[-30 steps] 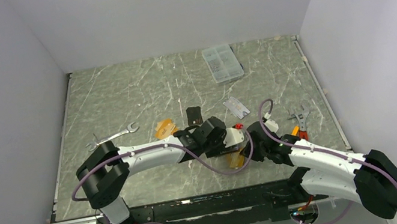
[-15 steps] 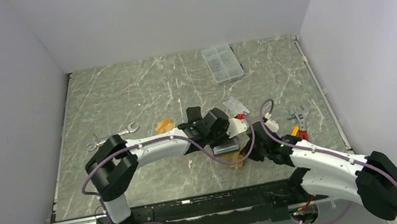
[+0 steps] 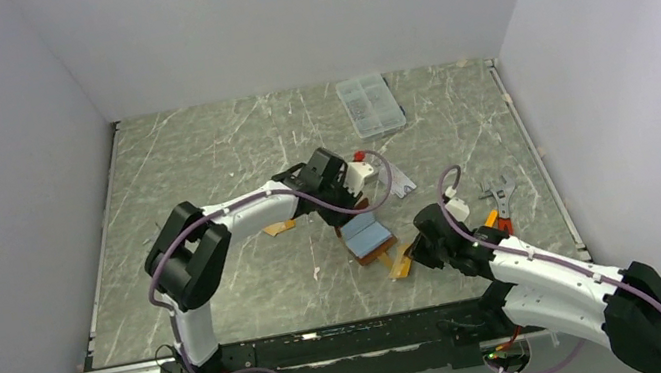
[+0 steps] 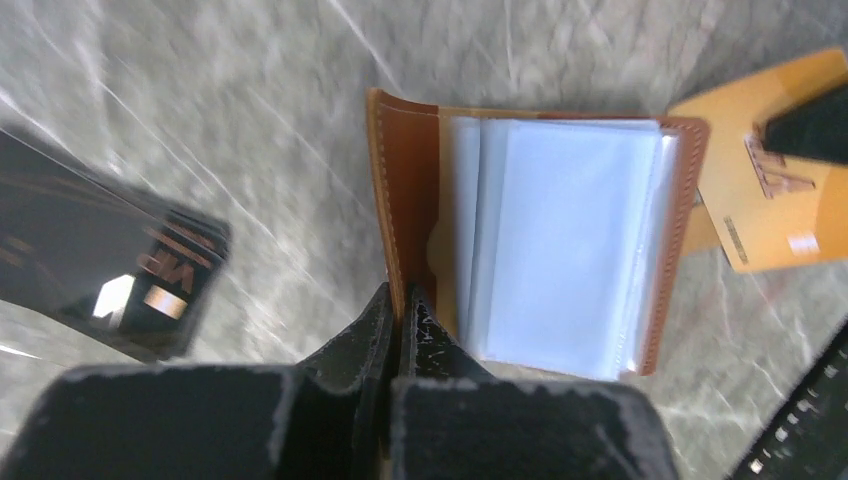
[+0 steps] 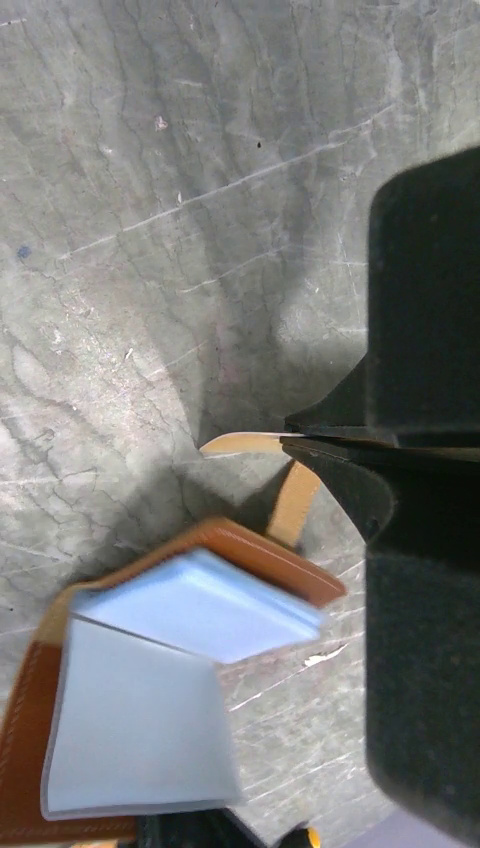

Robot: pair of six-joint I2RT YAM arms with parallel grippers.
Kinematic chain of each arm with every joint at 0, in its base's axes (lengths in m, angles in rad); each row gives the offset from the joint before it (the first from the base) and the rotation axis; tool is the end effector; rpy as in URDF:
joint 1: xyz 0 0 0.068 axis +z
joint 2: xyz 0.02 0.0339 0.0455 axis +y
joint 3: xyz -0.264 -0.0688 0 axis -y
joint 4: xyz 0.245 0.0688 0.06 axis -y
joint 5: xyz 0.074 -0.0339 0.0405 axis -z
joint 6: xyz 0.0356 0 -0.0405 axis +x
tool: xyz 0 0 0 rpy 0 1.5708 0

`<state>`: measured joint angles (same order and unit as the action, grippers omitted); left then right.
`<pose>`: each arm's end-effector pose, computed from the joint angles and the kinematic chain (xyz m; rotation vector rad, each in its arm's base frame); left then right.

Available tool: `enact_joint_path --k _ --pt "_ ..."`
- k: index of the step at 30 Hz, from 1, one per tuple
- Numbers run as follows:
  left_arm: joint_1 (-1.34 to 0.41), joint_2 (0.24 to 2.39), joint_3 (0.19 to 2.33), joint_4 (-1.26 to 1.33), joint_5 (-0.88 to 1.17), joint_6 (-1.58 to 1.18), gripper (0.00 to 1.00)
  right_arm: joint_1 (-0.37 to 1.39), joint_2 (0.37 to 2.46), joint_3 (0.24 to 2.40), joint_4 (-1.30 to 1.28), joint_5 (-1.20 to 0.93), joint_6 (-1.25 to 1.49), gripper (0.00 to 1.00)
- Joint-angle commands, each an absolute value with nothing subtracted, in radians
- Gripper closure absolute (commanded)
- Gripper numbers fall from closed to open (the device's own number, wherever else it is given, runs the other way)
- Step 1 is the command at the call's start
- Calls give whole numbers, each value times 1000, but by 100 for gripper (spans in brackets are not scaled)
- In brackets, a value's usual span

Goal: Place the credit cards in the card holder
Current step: Open the card holder at the center of the board.

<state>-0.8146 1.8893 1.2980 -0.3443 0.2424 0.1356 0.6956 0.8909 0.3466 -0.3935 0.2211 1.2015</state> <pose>0.2709 -0.2997 0.1901 1.2632 2.2315 -0.5747 0.1271 0.0959 0.1556 0.7283 2.4469 0.5139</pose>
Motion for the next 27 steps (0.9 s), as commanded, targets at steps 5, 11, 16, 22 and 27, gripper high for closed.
enact_joint_path --k 5,11,16,22,27 --pt "-805 1788 1153 -399 423 28 100 685 875 413 -546 273 1118 100" --pt "-804 1724 1142 -390 407 12 100 670 816 506 -599 289 1077 100" --pt "-804 1700 1128 -386 404 7 100 670 838 589 -601 279 1048 100" --pt "-803 1704 1118 -381 401 8 100 670 849 669 -515 226 1023 100" --pt "-798 1732 1124 -385 398 -11 100 696 941 677 -528 144 1042 100"
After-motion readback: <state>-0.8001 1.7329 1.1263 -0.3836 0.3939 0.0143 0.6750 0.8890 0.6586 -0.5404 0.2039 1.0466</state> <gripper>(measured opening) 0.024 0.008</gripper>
